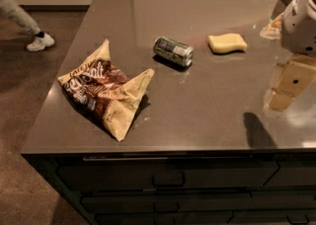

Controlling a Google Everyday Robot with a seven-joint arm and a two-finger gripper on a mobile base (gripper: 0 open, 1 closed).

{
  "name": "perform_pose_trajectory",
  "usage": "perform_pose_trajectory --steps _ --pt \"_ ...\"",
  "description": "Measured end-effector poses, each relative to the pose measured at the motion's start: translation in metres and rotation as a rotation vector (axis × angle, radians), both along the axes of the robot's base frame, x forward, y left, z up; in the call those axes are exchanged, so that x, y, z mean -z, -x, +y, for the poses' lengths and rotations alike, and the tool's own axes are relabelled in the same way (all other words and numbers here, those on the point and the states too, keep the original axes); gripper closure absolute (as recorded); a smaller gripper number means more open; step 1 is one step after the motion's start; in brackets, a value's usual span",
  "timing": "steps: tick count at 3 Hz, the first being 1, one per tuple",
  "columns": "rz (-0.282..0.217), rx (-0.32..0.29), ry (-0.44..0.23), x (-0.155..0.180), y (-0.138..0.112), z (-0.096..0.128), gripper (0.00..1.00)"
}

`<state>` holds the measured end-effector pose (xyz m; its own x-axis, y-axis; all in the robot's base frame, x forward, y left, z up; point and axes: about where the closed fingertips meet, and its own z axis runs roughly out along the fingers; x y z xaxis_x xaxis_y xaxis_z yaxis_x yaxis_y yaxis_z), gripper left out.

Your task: Place green can upright

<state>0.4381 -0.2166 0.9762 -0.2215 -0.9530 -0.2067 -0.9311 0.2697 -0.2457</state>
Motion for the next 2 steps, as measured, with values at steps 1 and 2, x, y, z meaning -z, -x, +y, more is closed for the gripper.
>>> perform_pose_trajectory --steps 1,2 --pt "0.000 0.000 0.000 -0.0001 0.0000 0.0000 0.00" --pt "-0.002 0.016 -0.026 -0.0033 -0.0089 0.0093 0.00"
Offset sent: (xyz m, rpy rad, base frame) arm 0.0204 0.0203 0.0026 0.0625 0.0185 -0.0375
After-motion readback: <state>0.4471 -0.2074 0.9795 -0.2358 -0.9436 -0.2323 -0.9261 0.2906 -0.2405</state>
